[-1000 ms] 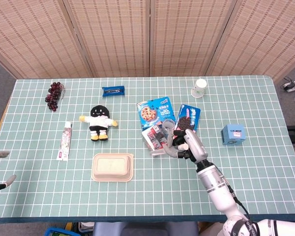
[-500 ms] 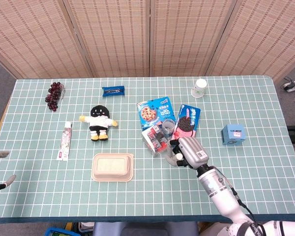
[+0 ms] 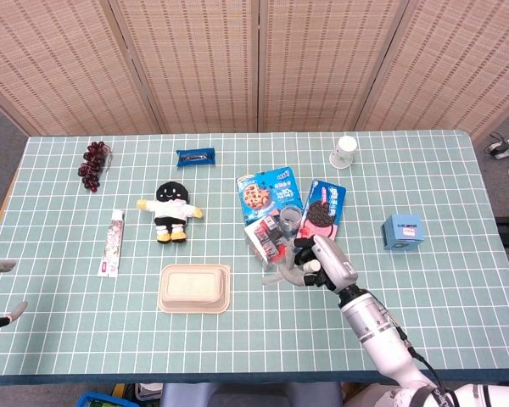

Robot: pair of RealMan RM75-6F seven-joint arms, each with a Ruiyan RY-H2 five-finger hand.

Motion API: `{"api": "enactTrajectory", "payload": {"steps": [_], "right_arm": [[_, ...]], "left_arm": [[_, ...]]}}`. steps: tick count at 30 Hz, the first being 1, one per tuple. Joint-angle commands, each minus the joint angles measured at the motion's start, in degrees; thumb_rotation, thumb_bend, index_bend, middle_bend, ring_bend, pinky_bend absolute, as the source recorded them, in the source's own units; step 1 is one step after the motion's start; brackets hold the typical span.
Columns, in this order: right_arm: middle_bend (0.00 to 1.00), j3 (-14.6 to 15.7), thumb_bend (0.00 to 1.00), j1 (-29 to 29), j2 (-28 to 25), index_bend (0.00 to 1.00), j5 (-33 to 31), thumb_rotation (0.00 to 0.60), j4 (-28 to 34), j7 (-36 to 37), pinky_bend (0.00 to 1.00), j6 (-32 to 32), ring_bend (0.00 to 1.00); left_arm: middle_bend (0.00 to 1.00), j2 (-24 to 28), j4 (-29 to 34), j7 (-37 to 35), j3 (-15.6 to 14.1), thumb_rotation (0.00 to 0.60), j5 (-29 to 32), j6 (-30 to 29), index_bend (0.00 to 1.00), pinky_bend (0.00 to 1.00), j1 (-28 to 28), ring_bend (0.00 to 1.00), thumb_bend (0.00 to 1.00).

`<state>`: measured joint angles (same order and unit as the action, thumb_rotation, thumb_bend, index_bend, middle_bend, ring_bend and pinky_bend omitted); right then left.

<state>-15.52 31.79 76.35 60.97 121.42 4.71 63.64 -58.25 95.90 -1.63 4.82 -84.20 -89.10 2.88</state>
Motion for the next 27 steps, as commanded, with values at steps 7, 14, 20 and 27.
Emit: {"api": "enactTrajectory", "payload": {"steps": [7,14,20,27], "right_arm": [[1.00,2.01,0.51,0.23,0.35,0.83,-0.02,0.600,-2.17,-11.81,1.00,2.82,1.00],[1.00,2.30,0.52,0.97,2.66,0.83,-2.22,0.600,-1.45,-20.26,1.00,7.05,1.00],[1.00,-0.16,0.52,-0.68,3.84,0.83,-1.45,0.600,-0.62,-7.90,1.00,5.62,1.00],[1.00,-1.55,0.52,-1.95,3.10,0.83,0.48,0.600,-0.65,2.47,1.00,2.90,1.00]], "left_arm": [[0.35,-0.02,-0.01,0.05,0.02,0.600,0.03,-0.02,0.36,0.45,0.00,0.30,0.14],[0.35,-0.05,-0.02,-0.02,0.05,0.600,0.06,-0.02,0.36,0.45,-0.01,0.30,0.14],[0.35,-0.12,-0.14,0.26,0.06,0.600,0.29,0.24,0.36,0.45,0.07,0.30,0.14],[0.35,-0.05,-0.01,0.25,0.11,0.600,0.55,0.40,0.36,0.45,0.09,0.30,0.14]]}}
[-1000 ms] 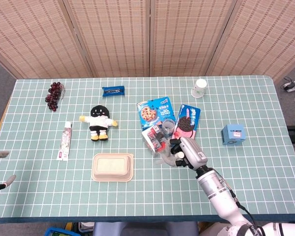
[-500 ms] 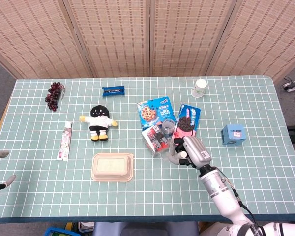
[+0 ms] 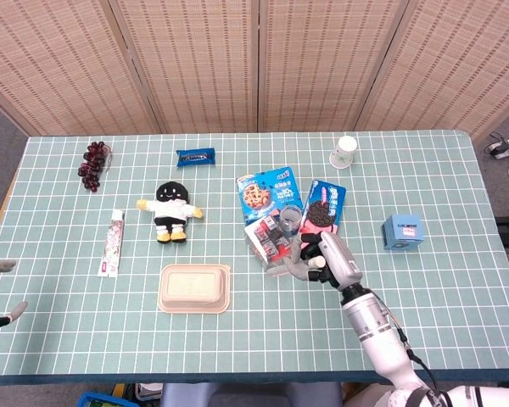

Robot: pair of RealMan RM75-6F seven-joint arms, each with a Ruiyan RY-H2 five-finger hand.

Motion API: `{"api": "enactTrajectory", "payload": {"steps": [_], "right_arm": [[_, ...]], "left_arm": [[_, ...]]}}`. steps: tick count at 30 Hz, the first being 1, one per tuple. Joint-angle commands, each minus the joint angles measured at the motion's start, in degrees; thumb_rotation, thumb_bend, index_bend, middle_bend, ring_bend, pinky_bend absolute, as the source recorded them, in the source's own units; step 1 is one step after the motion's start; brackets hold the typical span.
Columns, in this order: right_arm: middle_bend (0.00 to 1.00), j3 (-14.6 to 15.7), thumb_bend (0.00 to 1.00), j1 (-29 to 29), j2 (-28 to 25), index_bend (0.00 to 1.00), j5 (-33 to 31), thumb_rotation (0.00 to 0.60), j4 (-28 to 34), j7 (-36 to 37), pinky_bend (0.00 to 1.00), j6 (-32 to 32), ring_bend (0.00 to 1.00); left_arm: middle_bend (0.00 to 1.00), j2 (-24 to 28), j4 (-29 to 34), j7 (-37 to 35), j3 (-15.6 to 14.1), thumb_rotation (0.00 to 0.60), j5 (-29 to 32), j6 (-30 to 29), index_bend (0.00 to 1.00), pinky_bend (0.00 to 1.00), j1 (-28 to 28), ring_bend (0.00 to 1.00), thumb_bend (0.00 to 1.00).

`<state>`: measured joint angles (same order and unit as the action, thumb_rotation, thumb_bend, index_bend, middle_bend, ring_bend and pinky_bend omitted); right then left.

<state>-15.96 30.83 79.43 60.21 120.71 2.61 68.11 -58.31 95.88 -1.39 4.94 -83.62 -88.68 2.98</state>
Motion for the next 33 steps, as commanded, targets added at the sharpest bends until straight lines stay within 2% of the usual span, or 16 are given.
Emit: {"api": "enactTrajectory", "payload": {"steps": [1,5,12,16,20,28,30,33], "right_arm": [[1.00,-0.99,0.52,-1.03,0.03,0.83,1.57,0.600,-0.26,4.61,1.00,-1.57,1.00],[1.00,-0.06,0.52,-0.71,-0.27,0.83,1.79,0.600,-1.47,0.96,1.00,-1.15,1.00],[1.00,2.58,0.53,1.24,-0.97,0.83,0.44,0.600,-1.64,-18.61,1.00,3.27,1.00],[1.00,2.99,0.53,1.63,0.82,0.83,-0.22,0.600,-1.27,-24.53,1.00,6.17,1.00],[1.00,1.95,0.53,1.29,1.52,0.83,-0.95,0.600,-0.81,-20.02,1.00,5.14,1.00],[1.00,-1.22,0.53,-0.41,-1.78,0.83,-1.14,0.600,1.19,0.11,1.00,-2.98,1.00],[1.00,-1.40,0.53,-0.47,-3.28,0.83,-0.69,0.600,1.08,2.36,1.00,-4.81,1.00],[1.00,-0.64,0.53,-0.36,-4.08,0.83,0.41,0.600,0.21,0.66,1.00,-4.72,1.00]], "left_arm": [[0.35,0.02,0.05,0.04,-0.03,0.600,-0.06,-0.05,0.36,0.45,-0.02,0.30,0.14],[0.35,-0.02,0.04,0.09,0.03,0.600,-0.06,-0.21,0.36,0.45,-0.07,0.30,0.14],[0.35,-0.01,0.08,0.03,0.05,0.600,-0.03,-0.26,0.36,0.45,-0.11,0.30,0.14],[0.35,0.03,0.16,0.10,0.04,0.600,-0.02,-0.28,0.36,0.45,-0.14,0.30,0.14],[0.35,0.05,0.17,0.06,-0.02,0.600,-0.22,-0.40,0.36,0.45,-0.19,0.30,0.14],[0.35,0.07,0.08,-0.17,0.03,0.600,-0.20,-0.49,0.36,0.45,-0.23,0.30,0.14],[0.35,0.10,0.12,-0.15,0.01,0.600,-0.32,-0.58,0.36,0.45,-0.26,0.30,0.14],[0.35,0.09,0.17,-0.23,0.01,0.600,-0.41,-0.77,0.36,0.45,-0.34,0.30,0.14]]}}
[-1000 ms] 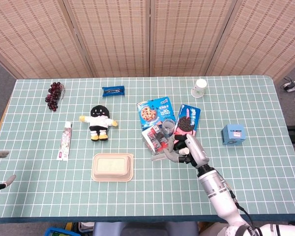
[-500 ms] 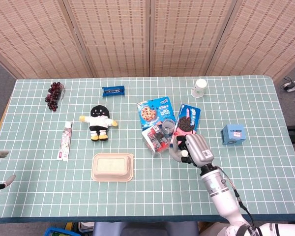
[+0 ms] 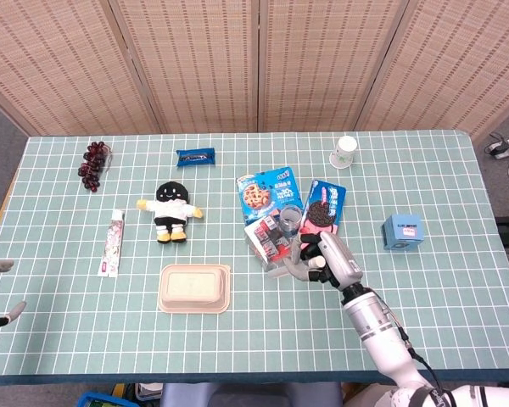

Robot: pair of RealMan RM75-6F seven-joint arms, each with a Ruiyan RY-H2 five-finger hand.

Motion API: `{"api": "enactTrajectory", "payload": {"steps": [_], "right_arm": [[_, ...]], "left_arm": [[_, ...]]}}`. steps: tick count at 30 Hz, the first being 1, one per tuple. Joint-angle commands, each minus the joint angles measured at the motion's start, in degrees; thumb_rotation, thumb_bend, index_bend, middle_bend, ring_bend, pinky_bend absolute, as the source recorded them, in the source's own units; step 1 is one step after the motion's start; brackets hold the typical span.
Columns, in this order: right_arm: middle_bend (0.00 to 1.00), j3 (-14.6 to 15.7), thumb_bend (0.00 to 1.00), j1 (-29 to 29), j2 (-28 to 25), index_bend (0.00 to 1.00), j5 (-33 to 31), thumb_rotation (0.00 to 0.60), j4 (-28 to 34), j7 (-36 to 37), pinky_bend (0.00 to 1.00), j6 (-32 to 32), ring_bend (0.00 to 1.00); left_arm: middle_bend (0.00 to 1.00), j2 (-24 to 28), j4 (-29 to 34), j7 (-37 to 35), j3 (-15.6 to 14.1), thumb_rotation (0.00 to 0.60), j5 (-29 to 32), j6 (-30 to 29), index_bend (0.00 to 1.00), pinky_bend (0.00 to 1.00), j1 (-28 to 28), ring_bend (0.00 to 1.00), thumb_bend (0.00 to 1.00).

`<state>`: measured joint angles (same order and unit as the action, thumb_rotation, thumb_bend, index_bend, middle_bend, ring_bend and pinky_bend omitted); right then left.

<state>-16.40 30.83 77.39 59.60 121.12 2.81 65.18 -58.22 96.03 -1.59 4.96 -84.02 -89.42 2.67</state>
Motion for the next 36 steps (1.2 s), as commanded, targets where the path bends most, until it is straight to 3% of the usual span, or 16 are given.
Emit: {"api": "enactTrajectory", "payload": {"steps": [1,6,12,17,22,27,30,36], "right_arm": [[1.00,0.24,0.53,-0.21,-2.15,0.83,1.30,0.600,-0.51,-1.00,1.00,-1.54,1.00],[1.00,3.34,0.53,1.15,-3.24,0.83,2.08,0.600,-1.77,-12.86,1.00,-0.21,1.00],[1.00,4.54,0.53,1.61,-0.37,0.83,1.17,0.600,-2.27,-22.50,1.00,4.84,1.00],[1.00,3.83,0.53,1.28,0.92,0.83,1.93,0.600,-2.65,-17.72,1.00,4.24,1.00],[1.00,3.33,0.53,0.90,-1.45,0.83,5.25,0.600,-2.92,-3.96,1.00,-2.57,1.00],[1.00,3.73,0.53,0.46,-2.70,0.83,9.47,0.600,-4.50,5.32,1.00,-5.99,1.00],[1.00,4.36,0.53,0.72,-3.51,0.83,10.12,0.600,-5.47,4.09,1.00,-6.57,1.00],[1.00,6.32,0.53,1.38,-2.67,0.83,8.54,0.600,-6.97,-12.40,1.00,-2.33,1.00]], "left_arm": [[0.35,0.00,0.00,-0.03,0.02,0.600,0.00,-0.04,0.36,0.45,-0.02,0.30,0.14],[0.35,-0.04,-0.11,-0.05,0.00,0.600,-0.08,0.02,0.36,0.45,0.02,0.30,0.14],[0.35,-0.01,-0.11,-0.10,0.00,0.600,0.02,0.18,0.36,0.45,0.06,0.30,0.14],[0.35,0.00,-0.09,-0.11,-0.04,0.600,0.01,0.21,0.36,0.45,0.05,0.30,0.14],[0.35,0.08,0.03,-0.03,-0.07,0.600,-0.05,0.20,0.36,0.45,0.03,0.30,0.14],[0.35,0.11,0.09,-0.14,-0.08,0.600,-0.11,0.04,0.36,0.45,-0.05,0.30,0.14],[0.35,0.14,0.09,-0.20,-0.08,0.600,-0.17,0.02,0.36,0.45,-0.05,0.30,0.14],[0.35,0.15,0.04,-0.39,-0.04,0.600,-0.24,-0.10,0.36,0.45,-0.07,0.30,0.14]]}}
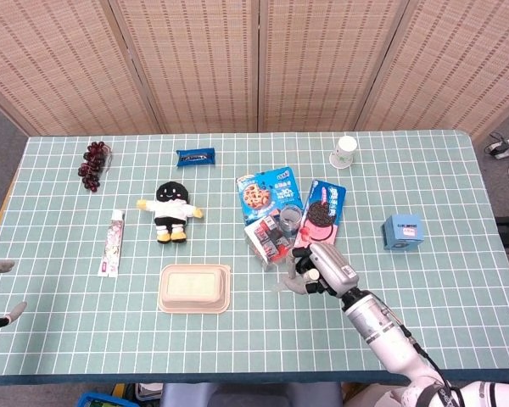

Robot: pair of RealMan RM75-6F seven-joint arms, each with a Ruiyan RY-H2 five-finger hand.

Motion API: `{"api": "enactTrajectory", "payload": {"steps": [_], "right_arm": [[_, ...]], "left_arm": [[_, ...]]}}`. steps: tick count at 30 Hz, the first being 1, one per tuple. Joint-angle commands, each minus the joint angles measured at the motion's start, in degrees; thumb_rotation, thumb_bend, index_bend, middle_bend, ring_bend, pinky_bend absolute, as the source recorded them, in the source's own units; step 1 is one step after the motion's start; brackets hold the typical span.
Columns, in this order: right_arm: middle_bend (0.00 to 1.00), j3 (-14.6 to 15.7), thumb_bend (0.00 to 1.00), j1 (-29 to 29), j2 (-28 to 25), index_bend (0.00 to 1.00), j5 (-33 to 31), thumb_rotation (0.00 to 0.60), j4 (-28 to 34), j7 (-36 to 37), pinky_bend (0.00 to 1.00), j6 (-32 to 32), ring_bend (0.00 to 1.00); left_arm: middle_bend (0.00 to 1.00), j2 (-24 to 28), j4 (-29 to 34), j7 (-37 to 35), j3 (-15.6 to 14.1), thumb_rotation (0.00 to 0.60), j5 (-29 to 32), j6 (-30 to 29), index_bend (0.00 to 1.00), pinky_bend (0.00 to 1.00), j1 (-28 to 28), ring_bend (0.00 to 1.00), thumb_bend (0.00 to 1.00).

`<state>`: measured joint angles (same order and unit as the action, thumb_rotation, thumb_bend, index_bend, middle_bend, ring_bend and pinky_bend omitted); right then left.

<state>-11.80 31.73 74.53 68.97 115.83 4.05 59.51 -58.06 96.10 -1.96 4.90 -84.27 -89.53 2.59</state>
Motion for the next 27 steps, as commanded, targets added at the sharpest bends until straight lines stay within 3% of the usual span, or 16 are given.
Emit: {"api": "enactTrajectory", "payload": {"steps": [1,8,18,27], "right_arm": [[1.00,1.77,0.53,0.43,1.00,0.83,-1.62,0.600,-1.59,-16.06,1.00,4.60,1.00],[1.00,1.21,0.53,0.20,3.08,0.83,-3.62,0.600,-1.20,-18.56,1.00,7.10,1.00],[1.00,-1.69,0.53,-0.59,5.16,0.83,-2.15,0.600,-3.86,-5.89,1.00,6.62,1.00],[1.00,-5.87,0.53,-0.28,3.07,0.83,-2.74,0.600,-1.83,1.32,1.00,5.78,1.00]], "left_arm": [[0.35,-0.01,-0.05,-0.01,0.01,0.600,0.03,0.05,0.36,0.45,0.02,0.30,0.14],[0.35,-0.05,-0.04,0.01,0.00,0.600,0.01,-0.01,0.36,0.45,-0.01,0.30,0.14],[0.35,-0.08,-0.25,-0.56,0.05,0.600,-0.32,-0.31,0.36,0.45,-0.04,0.30,0.14],[0.35,-0.06,-0.39,-0.88,0.06,0.600,-0.45,-0.47,0.36,0.45,-0.09,0.30,0.14]]}}
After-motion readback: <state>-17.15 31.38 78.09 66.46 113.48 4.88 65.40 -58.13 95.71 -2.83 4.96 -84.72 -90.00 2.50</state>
